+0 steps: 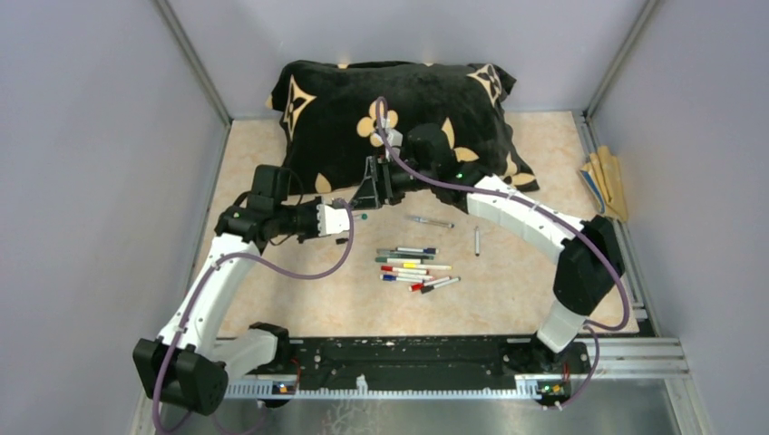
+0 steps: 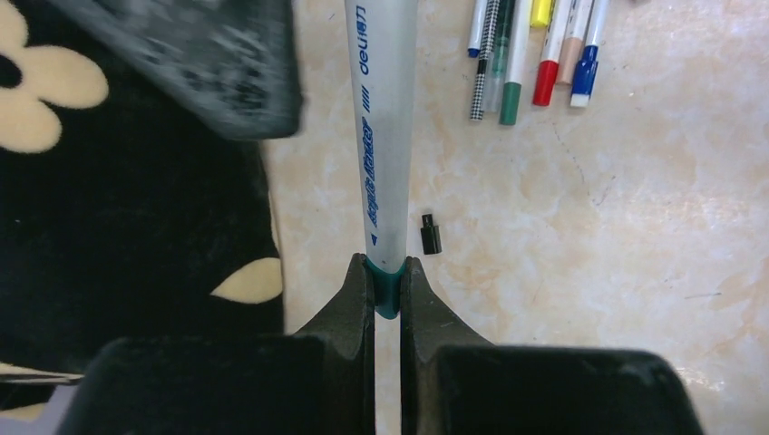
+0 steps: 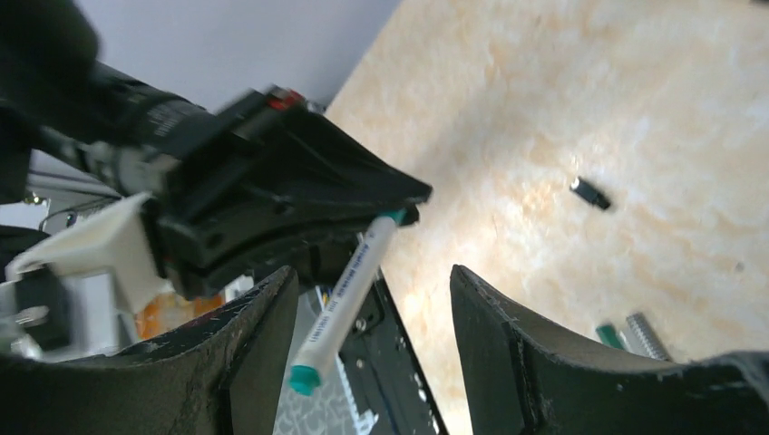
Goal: Open the pen caps
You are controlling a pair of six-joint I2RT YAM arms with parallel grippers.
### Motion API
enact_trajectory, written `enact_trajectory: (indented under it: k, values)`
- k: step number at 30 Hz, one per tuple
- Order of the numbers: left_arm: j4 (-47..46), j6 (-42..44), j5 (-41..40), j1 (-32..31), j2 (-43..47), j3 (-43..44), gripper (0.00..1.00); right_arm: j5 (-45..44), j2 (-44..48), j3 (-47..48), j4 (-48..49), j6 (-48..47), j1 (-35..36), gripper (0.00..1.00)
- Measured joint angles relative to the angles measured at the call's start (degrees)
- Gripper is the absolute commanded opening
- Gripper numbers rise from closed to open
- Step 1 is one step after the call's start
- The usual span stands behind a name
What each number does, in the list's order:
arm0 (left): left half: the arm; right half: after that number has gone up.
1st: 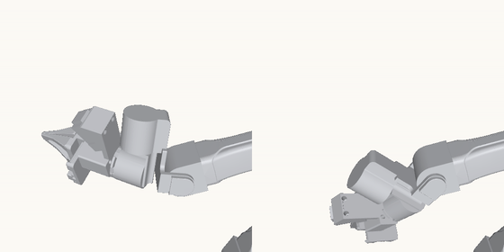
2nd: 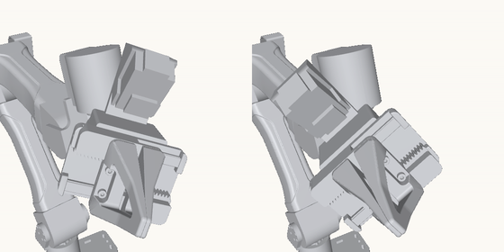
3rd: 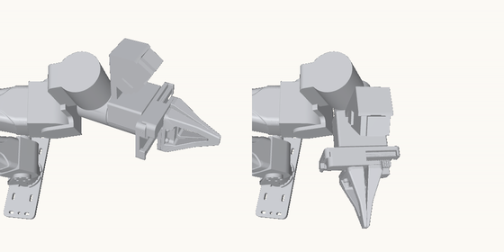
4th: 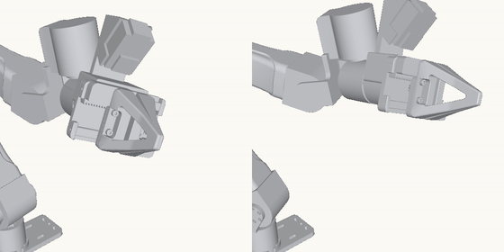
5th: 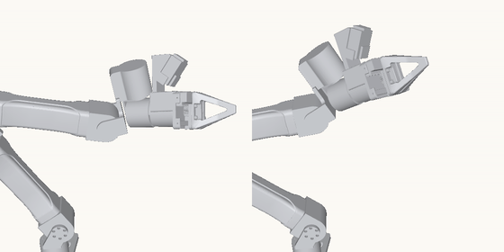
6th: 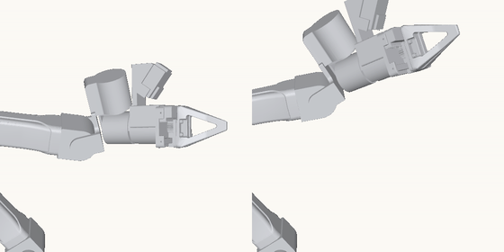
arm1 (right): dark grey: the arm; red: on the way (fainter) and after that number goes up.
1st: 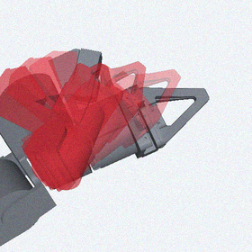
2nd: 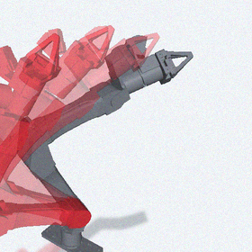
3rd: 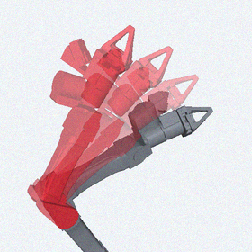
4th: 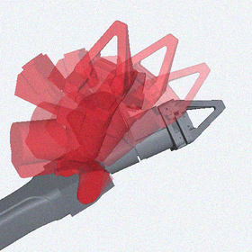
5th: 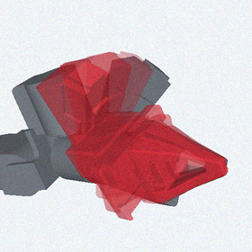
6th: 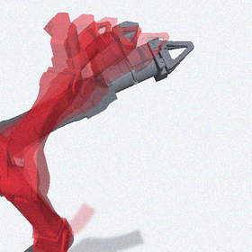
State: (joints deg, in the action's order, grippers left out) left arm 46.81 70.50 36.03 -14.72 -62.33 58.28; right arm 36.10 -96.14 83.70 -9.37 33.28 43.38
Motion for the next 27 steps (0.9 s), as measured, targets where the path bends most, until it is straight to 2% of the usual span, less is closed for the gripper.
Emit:
enact_trajectory:
  k: [9,14,23,27]
  values:
    - [0.0,3.1,-3.3,-1.5,0.4,0.0,0.0,4.0,-2.1,0.0,-5.7,-1.9,1.4,0.61]
    - [-0.3,4.2,-5.1,-2.3,0.3,-0.2,0.0,5.7,-3.1,0.0,-5.9,-1.9,2.7,0.56]
    - [-0.2,6.4,-7.8,-3.5,0.3,-0.5,0.0,8.1,-5.7,0.0,-5.3,-1.0,3.0,0.29]
    - [0.7,8.7,-8.7,-3.7,0.5,-0.5,0.0,8.8,-6.4,0.1,-5.2,-0.3,3.1,0.1]
